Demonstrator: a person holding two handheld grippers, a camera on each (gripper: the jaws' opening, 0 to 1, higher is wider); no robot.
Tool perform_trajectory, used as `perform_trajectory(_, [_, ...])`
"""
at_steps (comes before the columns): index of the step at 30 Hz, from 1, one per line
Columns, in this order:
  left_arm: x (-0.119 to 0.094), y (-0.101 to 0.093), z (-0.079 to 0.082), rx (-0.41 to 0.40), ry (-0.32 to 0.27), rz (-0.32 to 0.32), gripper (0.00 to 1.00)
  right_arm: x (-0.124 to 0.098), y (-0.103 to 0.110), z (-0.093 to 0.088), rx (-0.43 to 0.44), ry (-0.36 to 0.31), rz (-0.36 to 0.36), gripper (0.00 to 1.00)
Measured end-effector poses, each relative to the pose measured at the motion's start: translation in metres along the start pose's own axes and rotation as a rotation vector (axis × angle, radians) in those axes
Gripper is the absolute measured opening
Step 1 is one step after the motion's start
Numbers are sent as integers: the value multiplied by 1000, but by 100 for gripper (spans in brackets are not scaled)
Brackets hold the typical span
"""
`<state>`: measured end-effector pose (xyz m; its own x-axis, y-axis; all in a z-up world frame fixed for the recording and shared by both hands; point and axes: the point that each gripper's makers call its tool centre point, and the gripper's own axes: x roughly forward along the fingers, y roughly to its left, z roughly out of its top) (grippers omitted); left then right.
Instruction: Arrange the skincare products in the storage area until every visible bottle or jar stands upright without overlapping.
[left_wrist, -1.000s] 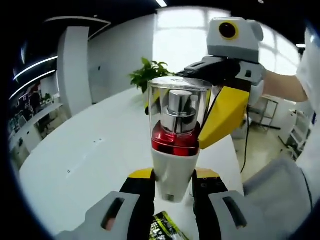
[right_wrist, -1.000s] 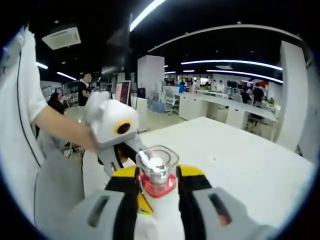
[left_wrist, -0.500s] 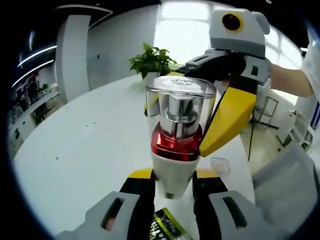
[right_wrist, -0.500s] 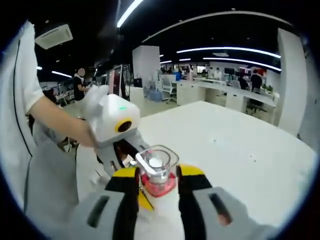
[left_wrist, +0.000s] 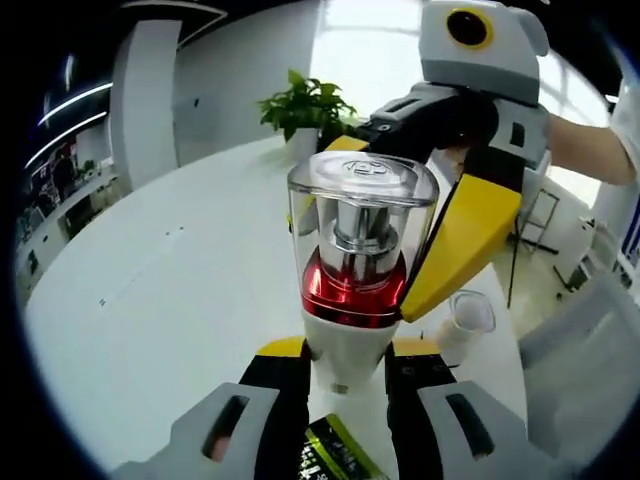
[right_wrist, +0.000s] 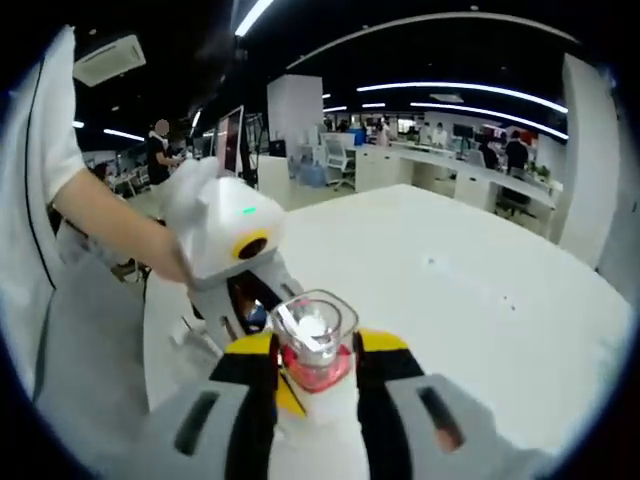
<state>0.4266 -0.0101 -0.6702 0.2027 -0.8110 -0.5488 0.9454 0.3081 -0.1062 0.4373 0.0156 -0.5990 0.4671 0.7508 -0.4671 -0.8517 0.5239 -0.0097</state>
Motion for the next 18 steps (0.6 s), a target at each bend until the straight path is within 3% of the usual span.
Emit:
perform_trajectory(10, [6, -4, -13, 9, 26, 10, 26, 1, 8, -15, -16, 66, 15, 29])
perform_trajectory(18, [5, -4, -11, 6, 0, 10, 26, -3, 10, -13, -16, 70, 27, 30])
